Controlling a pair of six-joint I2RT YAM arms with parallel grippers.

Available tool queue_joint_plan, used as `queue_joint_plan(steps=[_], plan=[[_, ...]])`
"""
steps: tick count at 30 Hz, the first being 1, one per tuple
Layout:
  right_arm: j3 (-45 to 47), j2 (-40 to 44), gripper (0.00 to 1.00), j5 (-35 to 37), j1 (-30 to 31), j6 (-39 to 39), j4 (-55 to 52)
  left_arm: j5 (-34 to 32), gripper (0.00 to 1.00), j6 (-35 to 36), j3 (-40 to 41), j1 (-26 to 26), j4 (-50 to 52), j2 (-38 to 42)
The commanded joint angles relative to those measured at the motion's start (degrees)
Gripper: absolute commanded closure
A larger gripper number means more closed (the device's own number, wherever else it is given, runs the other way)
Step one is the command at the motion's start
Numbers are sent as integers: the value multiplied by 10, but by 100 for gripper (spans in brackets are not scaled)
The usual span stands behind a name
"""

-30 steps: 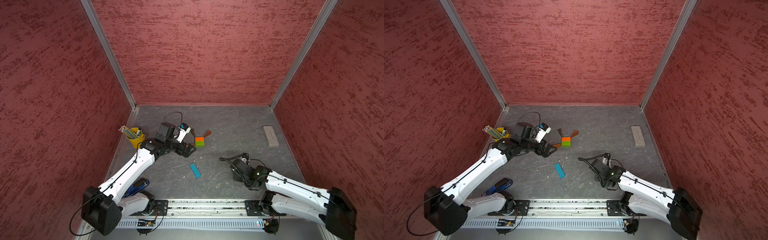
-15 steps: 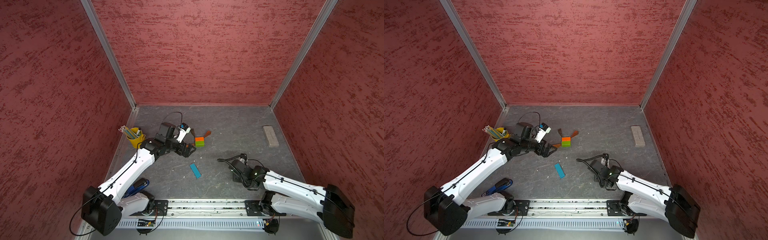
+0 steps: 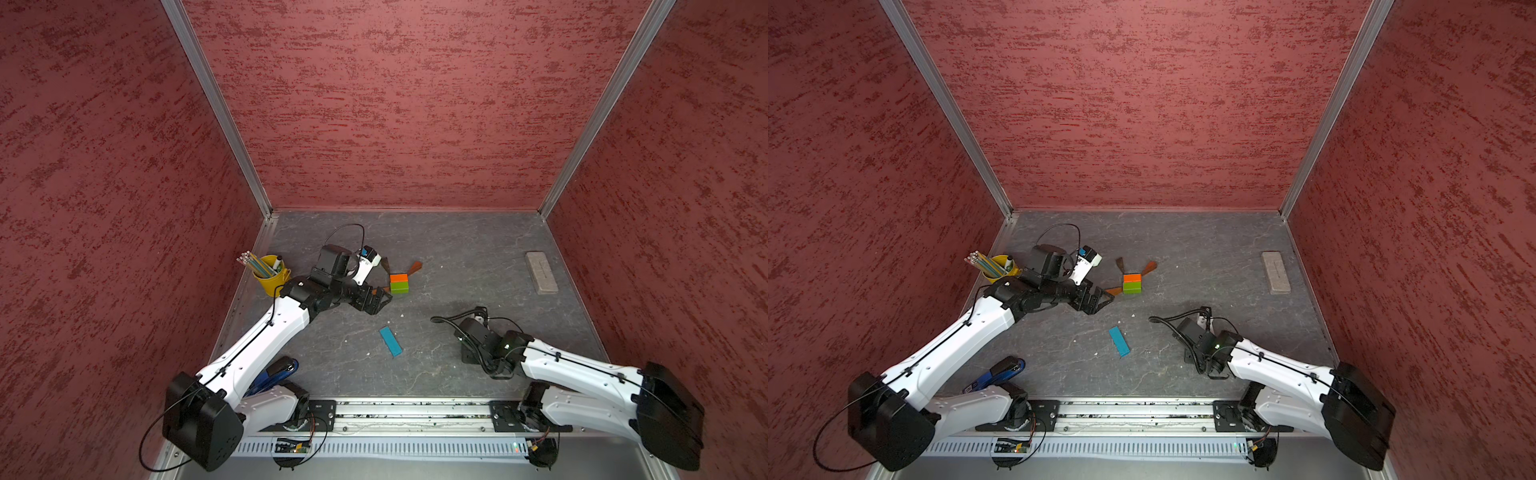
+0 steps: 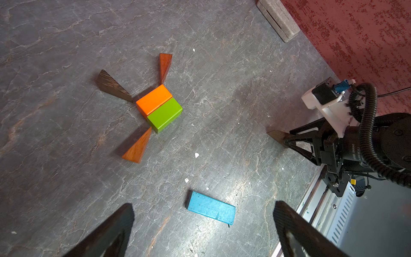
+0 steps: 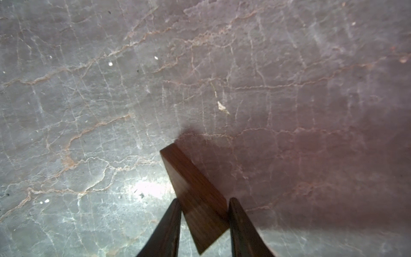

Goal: Assemble a small pinwheel with building blocks
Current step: Pick up the building block from the center of the board.

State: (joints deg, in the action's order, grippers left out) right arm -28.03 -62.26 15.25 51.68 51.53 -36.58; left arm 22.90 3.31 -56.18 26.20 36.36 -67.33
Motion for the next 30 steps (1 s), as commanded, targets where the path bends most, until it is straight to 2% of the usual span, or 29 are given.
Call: queue_joint_plan(steps=[1,18,30], plan=[[6,0,63,-8,6,4,4,5,0,1,-3,-4,-6,-2],[-10,-43,84,-2,5,-26,39,2,0,-3,-5,-11,-6,-10],[-70,-127,88,-7,-51,-165,119,-7,0,-10,-5,-32,6,-6]])
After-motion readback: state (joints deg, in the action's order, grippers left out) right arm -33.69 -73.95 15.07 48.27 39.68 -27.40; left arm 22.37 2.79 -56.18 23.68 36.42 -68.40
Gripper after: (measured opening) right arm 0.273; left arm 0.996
